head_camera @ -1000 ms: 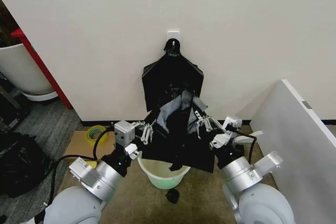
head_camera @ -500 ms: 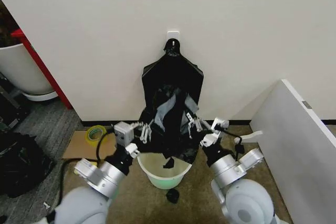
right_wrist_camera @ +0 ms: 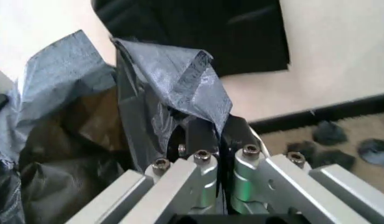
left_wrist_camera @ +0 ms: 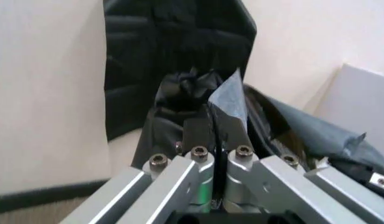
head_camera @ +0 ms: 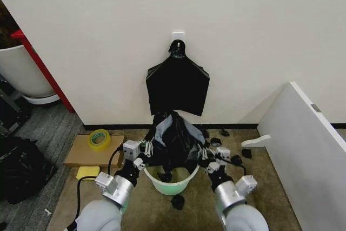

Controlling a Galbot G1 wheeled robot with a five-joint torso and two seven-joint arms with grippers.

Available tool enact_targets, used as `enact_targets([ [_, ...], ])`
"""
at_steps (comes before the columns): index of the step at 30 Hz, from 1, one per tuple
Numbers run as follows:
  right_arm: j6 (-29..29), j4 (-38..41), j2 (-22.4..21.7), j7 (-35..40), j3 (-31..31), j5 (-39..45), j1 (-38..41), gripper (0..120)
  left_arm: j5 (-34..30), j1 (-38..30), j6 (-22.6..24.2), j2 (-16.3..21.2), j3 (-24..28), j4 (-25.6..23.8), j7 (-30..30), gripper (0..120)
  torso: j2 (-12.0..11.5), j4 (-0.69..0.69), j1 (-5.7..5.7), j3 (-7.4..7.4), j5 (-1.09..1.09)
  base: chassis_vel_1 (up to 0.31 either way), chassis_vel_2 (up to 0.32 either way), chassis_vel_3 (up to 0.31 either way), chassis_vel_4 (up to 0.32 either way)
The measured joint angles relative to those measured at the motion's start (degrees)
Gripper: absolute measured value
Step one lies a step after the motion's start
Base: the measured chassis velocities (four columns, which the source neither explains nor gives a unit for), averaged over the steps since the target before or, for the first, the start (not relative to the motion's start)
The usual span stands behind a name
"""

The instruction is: Place the garbage bag over the trash bin.

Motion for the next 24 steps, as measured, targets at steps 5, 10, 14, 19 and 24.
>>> enact_targets([
  [5, -2.30, 0.70, -0.19, 1.99, 0.18, -2.24, -2.49, 0, 2.14, 4.52, 0.08, -0.69, -0.03, 0.81, -0.42, 0, 0.00, 0.00, 0.00, 0.00, 0.00, 0.000, 0.000, 0.000, 0.000],
  [10, -4.86, -0.74, 1.00, 4.95, -0.15, -2.98, -2.27, 0, 3.65, 8.18, -0.71, -2.29, -0.48, 4.57, -0.94, 0, 0.00, 0.01, 0.00, 0.00, 0.00, 0.000, 0.000, 0.000, 0.000],
  [14, -6.29, -0.58, 1.16, 6.54, -0.19, -3.16, -2.17, 0, 3.67, 8.05, -0.80, -2.64, -0.93, 4.83, -1.77, 0, 0.00, 0.01, 0.00, 0.00, 0.00, 0.000, 0.000, 0.000, 0.000],
  [19, -7.70, 0.46, 1.11, 8.76, 0.16, -4.97, -3.92, 0, 4.31, 9.22, 0.15, -2.73, -1.97, 3.04, -2.95, 0, 0.00, 0.00, 0.00, 0.00, 0.00, 0.000, 0.000, 0.000, 0.000],
  [24, -9.22, 0.60, 1.77, 9.91, -0.06, -7.86, -6.47, 0, 5.49, 14.16, 0.78, -3.04, -3.93, 0.44, -3.77, 0, 0.00, 0.01, 0.00, 0.00, -0.01, 0.000, 0.000, 0.000, 0.000],
])
